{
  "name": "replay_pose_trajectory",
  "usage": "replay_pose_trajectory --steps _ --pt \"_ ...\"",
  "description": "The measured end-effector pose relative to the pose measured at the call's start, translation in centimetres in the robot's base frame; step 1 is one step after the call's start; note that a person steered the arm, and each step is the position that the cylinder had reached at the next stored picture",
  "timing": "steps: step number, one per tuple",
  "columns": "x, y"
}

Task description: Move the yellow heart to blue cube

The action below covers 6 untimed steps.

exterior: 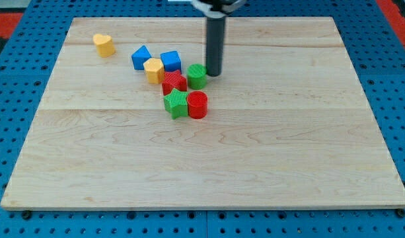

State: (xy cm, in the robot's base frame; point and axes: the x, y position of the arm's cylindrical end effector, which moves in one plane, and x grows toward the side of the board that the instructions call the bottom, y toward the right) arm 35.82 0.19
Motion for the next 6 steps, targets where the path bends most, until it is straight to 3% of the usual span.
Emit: replay_pose_trajectory --steps 1,3,5,6 --pt "-2.1 2.3" --pt "-14.5 -2.7" --pt "-15.5 -21.1" --pt "-11.3 -23.9"
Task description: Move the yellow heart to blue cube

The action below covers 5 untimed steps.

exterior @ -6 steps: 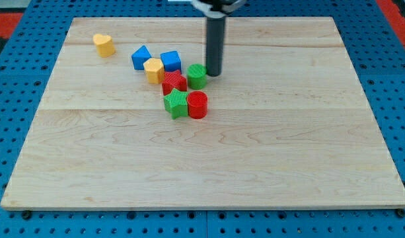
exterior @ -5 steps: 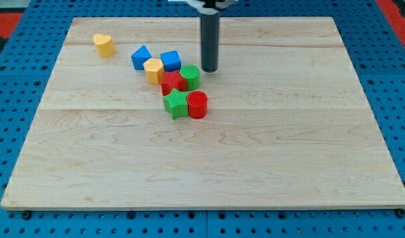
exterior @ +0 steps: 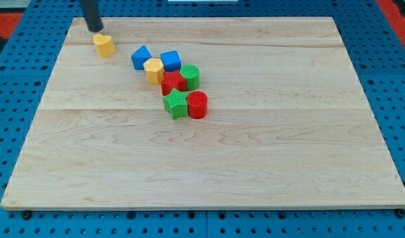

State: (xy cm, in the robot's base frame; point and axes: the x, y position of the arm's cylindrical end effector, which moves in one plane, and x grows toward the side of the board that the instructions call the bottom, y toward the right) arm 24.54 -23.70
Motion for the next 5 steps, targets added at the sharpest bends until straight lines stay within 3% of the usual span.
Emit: replay_pose_trajectory --steps 2,5 --pt "4.9 1.3" --pt "4.9 9.3"
